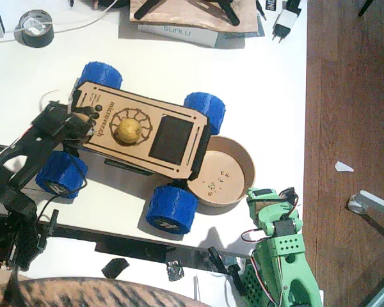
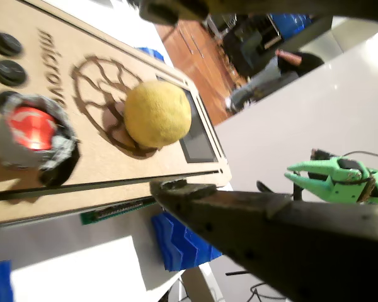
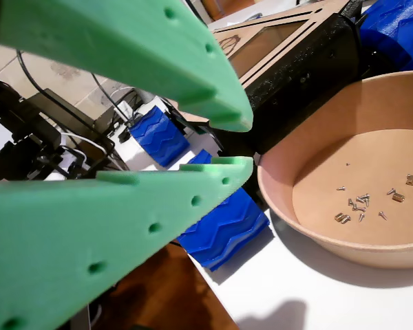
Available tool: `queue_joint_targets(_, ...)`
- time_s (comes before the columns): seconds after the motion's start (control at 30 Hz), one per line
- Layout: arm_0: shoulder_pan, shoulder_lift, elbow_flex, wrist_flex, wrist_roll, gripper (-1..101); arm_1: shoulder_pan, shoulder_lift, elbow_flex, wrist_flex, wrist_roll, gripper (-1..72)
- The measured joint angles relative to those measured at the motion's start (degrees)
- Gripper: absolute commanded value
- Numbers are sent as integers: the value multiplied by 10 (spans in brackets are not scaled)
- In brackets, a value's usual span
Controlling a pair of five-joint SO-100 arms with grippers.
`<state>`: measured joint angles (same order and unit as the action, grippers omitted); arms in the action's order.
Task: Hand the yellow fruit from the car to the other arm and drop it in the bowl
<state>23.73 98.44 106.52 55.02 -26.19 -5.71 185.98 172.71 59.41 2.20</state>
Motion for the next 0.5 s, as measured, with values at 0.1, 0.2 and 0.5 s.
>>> queue_joint_targets(0.1,12,-53,-68,24,0,329,0,0,0,0,0,0)
queue_joint_targets(0.2,20,-91,-132,50,0,334,0,0,0,0,0,0)
queue_joint_targets(0.5,21,-142,-172,58,0,358,0,0,0,0,0,0)
